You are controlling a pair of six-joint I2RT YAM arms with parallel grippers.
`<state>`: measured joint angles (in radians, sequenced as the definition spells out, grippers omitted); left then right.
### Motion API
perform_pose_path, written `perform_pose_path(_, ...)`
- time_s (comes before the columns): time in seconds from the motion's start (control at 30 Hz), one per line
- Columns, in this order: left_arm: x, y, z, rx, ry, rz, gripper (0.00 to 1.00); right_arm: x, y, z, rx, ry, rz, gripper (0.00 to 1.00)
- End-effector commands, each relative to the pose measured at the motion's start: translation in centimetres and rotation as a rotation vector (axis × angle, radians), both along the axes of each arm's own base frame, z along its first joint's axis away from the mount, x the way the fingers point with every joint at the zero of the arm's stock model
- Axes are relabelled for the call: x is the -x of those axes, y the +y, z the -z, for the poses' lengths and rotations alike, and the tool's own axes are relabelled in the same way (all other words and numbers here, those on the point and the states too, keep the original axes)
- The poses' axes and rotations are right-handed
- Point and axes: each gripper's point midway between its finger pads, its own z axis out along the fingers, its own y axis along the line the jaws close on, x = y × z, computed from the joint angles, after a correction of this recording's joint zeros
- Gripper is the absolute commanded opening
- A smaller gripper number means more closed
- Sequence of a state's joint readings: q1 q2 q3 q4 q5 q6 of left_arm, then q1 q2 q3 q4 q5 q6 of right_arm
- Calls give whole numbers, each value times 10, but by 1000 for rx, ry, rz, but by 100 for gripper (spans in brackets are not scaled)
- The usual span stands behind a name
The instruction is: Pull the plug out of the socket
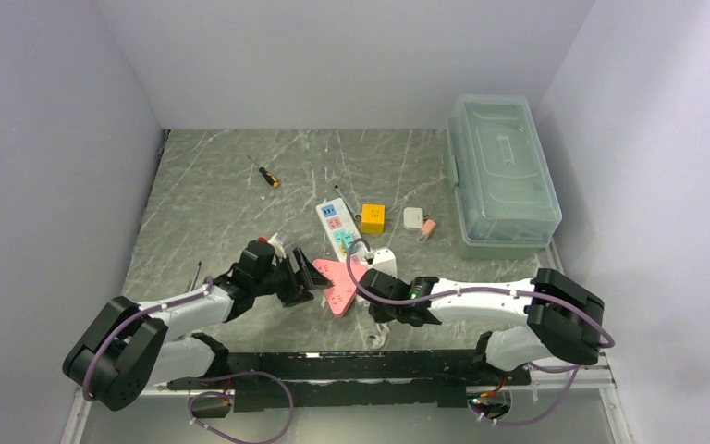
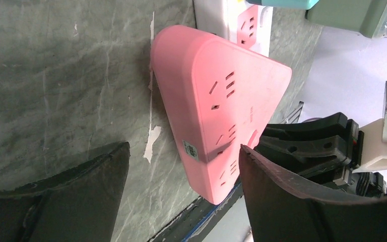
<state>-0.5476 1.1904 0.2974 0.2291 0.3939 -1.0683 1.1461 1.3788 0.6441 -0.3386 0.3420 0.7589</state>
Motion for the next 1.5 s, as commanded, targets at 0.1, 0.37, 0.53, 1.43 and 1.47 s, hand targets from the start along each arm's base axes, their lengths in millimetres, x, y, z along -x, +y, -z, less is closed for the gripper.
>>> perform_pose_path(0.1, -8, -5, -25, 42, -52, -18, 86, -15, 34, -36, -244, -50, 44, 0)
perform_pose_path(0.37, -4, -1, -34, 53, -68, -29, 91, -22, 44, -54, -415, -39, 54, 0)
perform_pose_path(0.53, -2, -1, -33, 74, -56, -41, 92, -20, 48, -59, -495, -18, 43, 0)
perform_pose_path(1.43, -10, -16, -67, 266, -130, -47, 65, -17, 53, -97, -748, 39, 11, 0)
perform_pose_path(1.47, -11, -16, -70, 273, -139, -52, 64, -17, 52, -95, -742, 40, 13, 0)
